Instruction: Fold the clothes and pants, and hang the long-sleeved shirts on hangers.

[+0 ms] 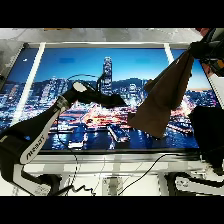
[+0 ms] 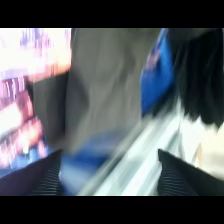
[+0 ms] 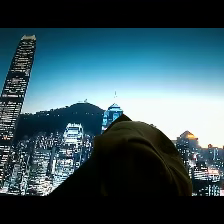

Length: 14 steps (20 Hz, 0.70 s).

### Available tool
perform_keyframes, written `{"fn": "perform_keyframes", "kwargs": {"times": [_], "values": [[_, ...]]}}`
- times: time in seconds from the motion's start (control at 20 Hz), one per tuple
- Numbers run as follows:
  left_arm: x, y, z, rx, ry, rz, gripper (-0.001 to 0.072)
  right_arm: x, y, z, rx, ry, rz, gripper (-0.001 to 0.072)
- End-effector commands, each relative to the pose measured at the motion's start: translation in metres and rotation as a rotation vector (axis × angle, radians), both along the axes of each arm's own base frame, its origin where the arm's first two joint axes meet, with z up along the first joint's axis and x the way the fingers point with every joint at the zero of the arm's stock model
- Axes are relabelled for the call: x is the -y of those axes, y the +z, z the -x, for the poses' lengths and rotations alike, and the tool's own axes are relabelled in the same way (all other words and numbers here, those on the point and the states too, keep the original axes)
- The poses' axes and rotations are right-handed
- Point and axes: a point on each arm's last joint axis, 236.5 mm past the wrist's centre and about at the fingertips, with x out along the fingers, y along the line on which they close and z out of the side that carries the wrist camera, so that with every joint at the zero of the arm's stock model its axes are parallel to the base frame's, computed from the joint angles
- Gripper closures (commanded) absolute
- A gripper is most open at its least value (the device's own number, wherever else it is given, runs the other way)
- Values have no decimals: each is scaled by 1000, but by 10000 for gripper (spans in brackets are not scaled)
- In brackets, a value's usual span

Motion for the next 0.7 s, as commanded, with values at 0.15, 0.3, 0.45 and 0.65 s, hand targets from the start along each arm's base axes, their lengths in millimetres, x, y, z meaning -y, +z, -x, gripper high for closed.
{"fn": "perform_keyframes", "kwargs": {"times": [0.15,0.3,0.45,0.65], "values": [[34,-64,46,-127,-48,-158,5,-1,-2,2,-13,4,1,695],[42,-88,58,-213,-36,-182,5,1,2,-1,8,-3,2,695],[59,-94,40,-267,78,-104,6,1,3,-2,14,-4,2,695],[71,-96,2,-280,261,-19,194,1,3,-2,15,-4,1,695]]}}
